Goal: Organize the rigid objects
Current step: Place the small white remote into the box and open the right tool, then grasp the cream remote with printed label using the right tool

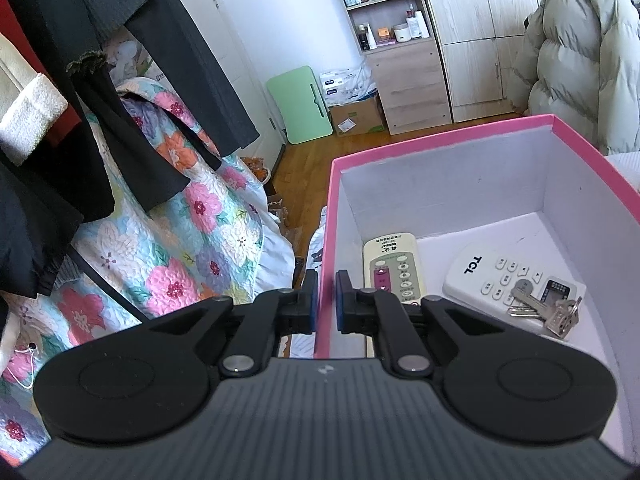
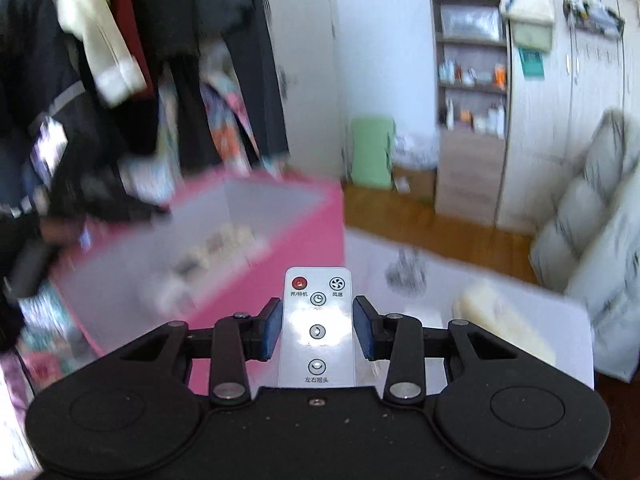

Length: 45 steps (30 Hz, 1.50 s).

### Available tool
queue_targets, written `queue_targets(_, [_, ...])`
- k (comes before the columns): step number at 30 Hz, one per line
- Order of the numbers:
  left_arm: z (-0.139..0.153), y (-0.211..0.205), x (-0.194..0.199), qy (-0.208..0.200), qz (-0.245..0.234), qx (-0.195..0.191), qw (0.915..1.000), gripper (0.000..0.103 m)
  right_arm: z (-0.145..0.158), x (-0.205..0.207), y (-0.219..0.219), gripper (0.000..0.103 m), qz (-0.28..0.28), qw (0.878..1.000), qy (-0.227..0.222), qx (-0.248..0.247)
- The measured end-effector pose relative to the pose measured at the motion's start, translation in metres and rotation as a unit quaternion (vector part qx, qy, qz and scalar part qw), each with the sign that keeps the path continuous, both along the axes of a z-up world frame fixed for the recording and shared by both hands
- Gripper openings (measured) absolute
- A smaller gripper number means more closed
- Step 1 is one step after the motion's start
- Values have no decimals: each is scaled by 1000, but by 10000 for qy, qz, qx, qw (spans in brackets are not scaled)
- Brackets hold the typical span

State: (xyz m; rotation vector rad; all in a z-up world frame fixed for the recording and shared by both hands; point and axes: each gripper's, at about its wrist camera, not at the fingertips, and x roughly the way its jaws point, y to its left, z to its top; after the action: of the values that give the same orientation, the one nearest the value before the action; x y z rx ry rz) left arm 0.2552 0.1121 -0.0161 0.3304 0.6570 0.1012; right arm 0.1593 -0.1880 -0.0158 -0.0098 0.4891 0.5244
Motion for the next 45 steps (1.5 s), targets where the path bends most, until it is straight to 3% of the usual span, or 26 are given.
queue_targets(3, [1, 1, 0, 9, 20, -90, 10000, 8, 21, 8, 20, 43, 441, 9986, -45, 297])
queue_targets(8, [2, 2, 0, -17, 19, -156, 9999, 8, 26, 34, 69, 43, 789, 9955, 450, 264])
queue_targets(12, [3, 4, -1, -36, 17, -269, 9996, 8, 15, 65, 102, 43, 1018, 9884, 1109, 223])
queue_targets(16, [3, 6, 2, 26, 39, -372, 9993, 8, -12, 98, 121, 43, 1181, 9724, 2010, 97])
queue_targets(20, [3, 6, 1, 30, 8, -359, 9994, 9, -31, 112, 134, 45, 1175, 9646, 2359, 53])
queue_targets(21, [3, 6, 1, 31, 6, -365, 9993, 9, -34, 111, 137, 45, 1255, 9633, 2373, 14])
queue_targets(24, [3, 8, 0, 8, -6, -431, 9991, 10, -30, 100, 141, 62, 1265, 9700, 2073, -91])
queue_targets(27, [4, 10, 1, 1, -20, -465, 9989, 11, -15, 92, 136, 62, 1198, 9783, 1673, -229])
queue_targets(35, [3, 7, 0, 2, -30, -390, 9992, 11, 14, 71, 40, 63, 274, 9942, 1031, 136])
queue_targets(41, [3, 6, 0, 12, -42, -355, 9994, 11, -7, 75, -33, 63, -502, 9933, 1014, -223])
queue_targets(45, [1, 1, 3, 93, -16, -185, 9998, 11, -27, 82, -54, 63, -701, 9910, 875, -727])
